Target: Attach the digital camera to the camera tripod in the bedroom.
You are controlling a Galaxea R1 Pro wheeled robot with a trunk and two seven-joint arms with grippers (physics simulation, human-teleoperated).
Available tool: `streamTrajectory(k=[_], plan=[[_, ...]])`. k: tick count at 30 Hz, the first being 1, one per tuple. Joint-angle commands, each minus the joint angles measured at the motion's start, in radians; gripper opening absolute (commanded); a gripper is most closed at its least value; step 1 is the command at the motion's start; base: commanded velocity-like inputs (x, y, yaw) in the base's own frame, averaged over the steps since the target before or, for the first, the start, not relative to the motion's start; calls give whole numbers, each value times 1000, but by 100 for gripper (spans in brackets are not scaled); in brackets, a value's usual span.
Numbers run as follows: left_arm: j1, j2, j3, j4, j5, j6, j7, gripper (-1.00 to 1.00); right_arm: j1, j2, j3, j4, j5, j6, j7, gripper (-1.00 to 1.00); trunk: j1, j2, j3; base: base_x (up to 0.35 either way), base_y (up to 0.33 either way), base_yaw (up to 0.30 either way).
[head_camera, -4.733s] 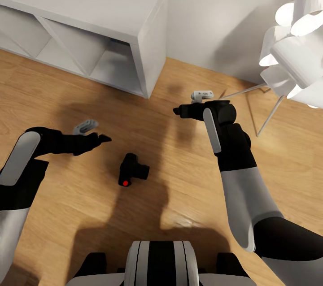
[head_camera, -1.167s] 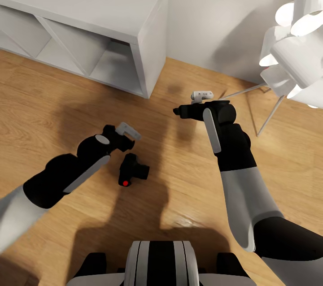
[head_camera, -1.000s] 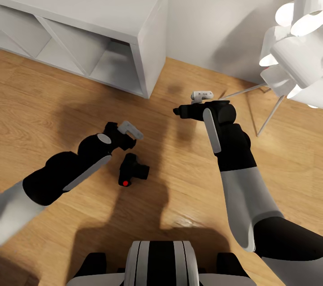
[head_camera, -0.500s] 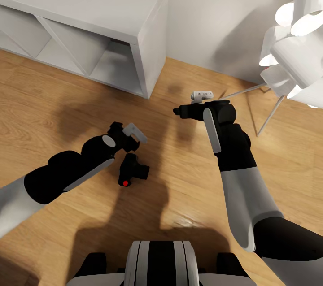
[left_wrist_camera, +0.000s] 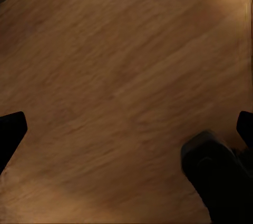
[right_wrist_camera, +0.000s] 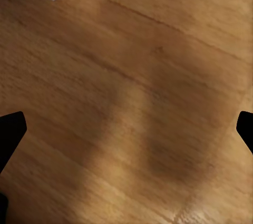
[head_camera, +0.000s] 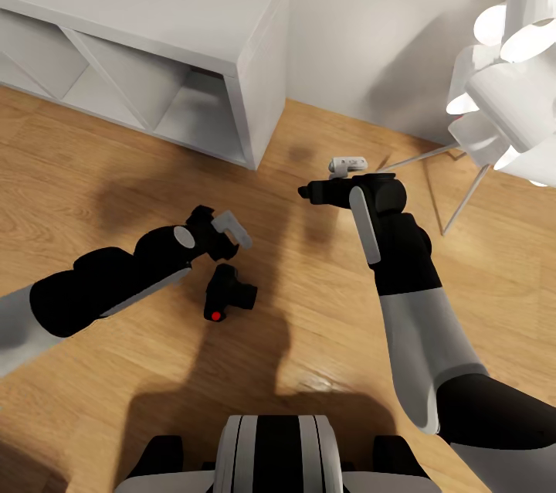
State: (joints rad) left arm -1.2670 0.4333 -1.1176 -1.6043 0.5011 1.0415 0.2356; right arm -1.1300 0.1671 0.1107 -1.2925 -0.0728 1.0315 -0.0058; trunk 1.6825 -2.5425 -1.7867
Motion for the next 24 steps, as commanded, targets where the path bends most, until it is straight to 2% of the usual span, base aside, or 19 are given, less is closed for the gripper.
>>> streamTrajectory(k=[1, 3, 4, 8, 11, 14, 15, 17, 18, 21, 22, 24], plan=[[-2, 1, -3, -1, 10, 2, 10, 100, -1, 0, 0, -1, -4, 4, -1, 100, 0, 0, -1, 0, 0, 0], [-40, 8, -43, 0, 5, 1, -14, 100, -1, 0, 0, -1, -4, 4, -1, 100, 0, 0, -1, 0, 0, 0], [-40, 8, -43, 0, 5, 1, -14, 100, -1, 0, 0, -1, -4, 4, -1, 100, 0, 0, -1, 0, 0, 0], [-97, 16, -105, 3, 0, -3, -40, 100, -1, 0, 0, -1, -4, 4, -1, 100, 0, 0, -1, 0, 0, 0], [-108, 17, -119, 5, -1, -5, -45, 100, -1, 0, 0, -1, -4, 4, -1, 100, 0, 0, -1, 0, 0, 0], [-145, 20, -159, 13, -2, -21, -65, 100, -1, 0, 0, -1, -4, 4, -1, 100, 0, 0, -1, 0, 0, 0], [-145, 20, -159, 13, -2, -21, -65, 100, -1, 0, 0, -1, -4, 4, -1, 100, 0, 0, -1, 0, 0, 0], [-173, 22, -193, 22, -1, -44, -91, 100, -1, 0, 0, -1, -4, 4, -1, 100, 0, 0, -1, 0, 0, 0], [-173, 22, -193, 22, -1, -44, -91, 100, -1, 0, 0, -1, -4, 4, -1, 100, 0, 0, -1, 0, 0, 0], [-208, 26, -246, 45, -6, -96, -137, 100, -1, 0, 0, -1, -4, 4, -1, 100, 0, 0, -1, 0, 0, 0], [-208, 26, -246, 45, -6, -96, -137, 100, -1, 0, 0, -1, -4, 4, -1, 100, 0, 0, -1, 0, 0, 0], [-225, 25, -277, 70, -24, -133, -156, 100, -1, 0, 0, -1, -4, 4, -1, 100, 0, 0, -1, 0, 0, 0]])
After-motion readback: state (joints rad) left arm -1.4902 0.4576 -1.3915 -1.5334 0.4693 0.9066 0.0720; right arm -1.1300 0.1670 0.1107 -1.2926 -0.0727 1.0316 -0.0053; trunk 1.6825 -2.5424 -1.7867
